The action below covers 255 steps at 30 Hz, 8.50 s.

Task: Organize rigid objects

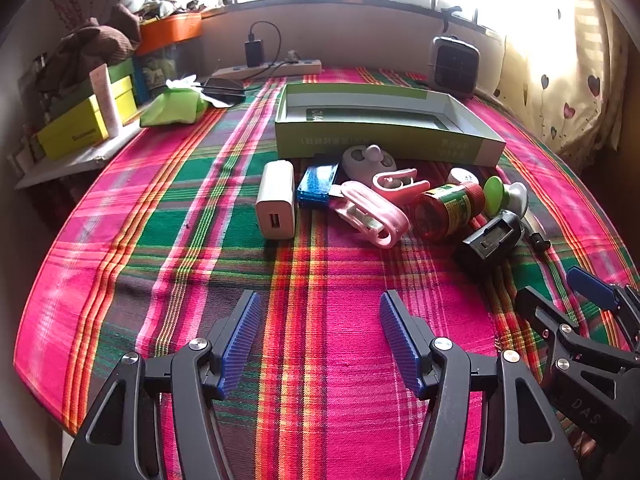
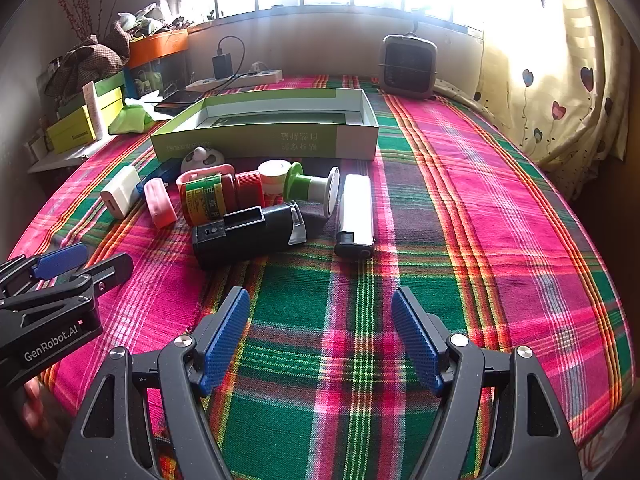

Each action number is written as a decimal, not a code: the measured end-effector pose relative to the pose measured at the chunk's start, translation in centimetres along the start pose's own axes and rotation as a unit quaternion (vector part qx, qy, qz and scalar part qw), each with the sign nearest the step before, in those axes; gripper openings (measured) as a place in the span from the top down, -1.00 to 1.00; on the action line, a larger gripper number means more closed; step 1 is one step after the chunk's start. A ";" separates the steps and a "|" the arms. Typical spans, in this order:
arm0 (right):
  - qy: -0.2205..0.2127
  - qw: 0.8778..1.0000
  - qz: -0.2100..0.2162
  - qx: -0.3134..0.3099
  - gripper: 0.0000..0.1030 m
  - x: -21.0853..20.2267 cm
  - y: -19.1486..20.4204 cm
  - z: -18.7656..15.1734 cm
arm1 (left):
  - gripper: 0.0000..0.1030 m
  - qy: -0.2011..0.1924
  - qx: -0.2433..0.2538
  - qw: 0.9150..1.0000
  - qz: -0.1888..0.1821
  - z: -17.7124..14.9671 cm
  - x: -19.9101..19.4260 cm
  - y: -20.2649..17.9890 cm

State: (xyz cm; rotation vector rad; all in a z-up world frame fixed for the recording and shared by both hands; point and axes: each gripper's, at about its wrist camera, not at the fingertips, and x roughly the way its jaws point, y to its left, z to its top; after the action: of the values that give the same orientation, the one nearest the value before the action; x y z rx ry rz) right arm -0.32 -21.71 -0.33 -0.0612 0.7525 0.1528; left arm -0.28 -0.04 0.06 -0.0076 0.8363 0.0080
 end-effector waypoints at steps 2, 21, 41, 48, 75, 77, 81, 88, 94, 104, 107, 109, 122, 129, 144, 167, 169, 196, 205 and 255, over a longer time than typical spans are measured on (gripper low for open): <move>0.002 1.000 0.002 -0.001 -0.43 0.1 -0.1 0.2 | -0.20 0.004 0.005 1.000 -0.004 0.2 0.0 0.1; 0.022 1.000 0.002 0.009 -0.43 0.4 -1.5 0.7 | -0.19 0.023 -0.008 0.999 -0.031 1.0 0.1 1.5; 0.039 0.999 -0.016 0.025 -0.43 2.5 -3.8 3.0 | -0.19 0.022 -0.014 1.000 -0.017 2.3 1.3 3.6; 0.050 0.998 -0.015 0.023 -0.43 3.8 -4.3 4.3 | -0.19 0.027 -0.014 1.000 -0.008 3.4 2.4 3.8; 0.053 0.999 -0.005 0.011 -0.43 5.5 -4.9 6.0 | -0.19 0.019 -0.021 0.999 0.027 6.7 5.7 5.9; 0.052 0.999 -0.004 0.012 -0.43 5.5 -4.9 5.9 | -0.19 0.020 -0.023 0.999 0.027 6.8 5.8 6.2; 0.050 0.999 -0.005 0.011 -0.36 5.4 -5.0 5.8 | -0.19 0.020 -0.024 0.999 0.029 7.1 6.0 6.5; 0.048 0.999 -0.004 0.010 -0.18 5.3 -5.1 5.9 | -0.18 0.020 -0.029 0.999 0.025 7.2 6.1 6.8; 0.047 0.999 0.002 0.001 0.19 5.2 -4.9 6.0 | -0.03 0.018 -0.034 0.999 0.027 7.4 6.1 7.1; 0.046 0.999 0.011 0.003 0.52 5.3 -5.1 6.1 | 0.40 0.018 -0.044 0.999 0.025 7.7 6.1 7.5; 0.046 0.999 0.012 0.000 0.52 5.3 -5.0 6.1 | 0.56 0.019 -0.039 0.999 0.024 7.8 6.1 7.3; 0.046 0.999 0.015 0.000 0.53 5.3 -5.1 6.1 | 0.61 0.019 -0.037 0.999 0.025 7.9 6.1 7.2; 0.042 0.999 0.030 -0.006 0.53 5.2 -5.0 6.5 | 0.62 0.021 -0.042 0.999 0.025 8.2 6.4 7.1; 0.040 0.999 0.031 -0.006 0.53 5.1 -5.0 6.4 | 0.60 0.026 -0.058 0.998 0.021 8.7 6.9 7.3; 0.042 0.999 0.032 0.000 0.53 5.2 -5.2 6.5 | 0.62 0.021 -0.050 0.998 0.025 9.4 7.4 7.1; -0.002 0.999 0.045 -0.004 0.53 3.0 -5.8 10.9 | 0.62 -0.028 -0.021 0.999 -0.027 14.1 3.8 4.8; -0.005 0.999 0.048 -0.005 0.53 3.0 -5.8 11.6 | 0.62 -0.024 -0.020 0.999 -0.035 14.8 4.2 4.5; 0.063 0.994 0.072 -0.042 0.53 13.2 -3.8 18.8 | 0.62 0.032 0.031 0.998 -0.046 20.1 13.2 -0.1; 0.076 0.994 0.063 -0.053 0.53 15.0 -3.4 18.9 | 0.62 0.029 0.040 0.998 -0.043 20.2 14.4 -0.6; 0.033 0.996 0.067 -0.040 0.31 10.0 -3.1 16.9 | 0.38 -0.007 0.019 0.996 -0.088 17.2 8.4 0.2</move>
State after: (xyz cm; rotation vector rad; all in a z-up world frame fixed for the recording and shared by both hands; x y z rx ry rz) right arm 18.76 -21.75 5.16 -0.0927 0.8166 0.3097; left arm 18.10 0.37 5.33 -0.0451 0.8201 -0.1731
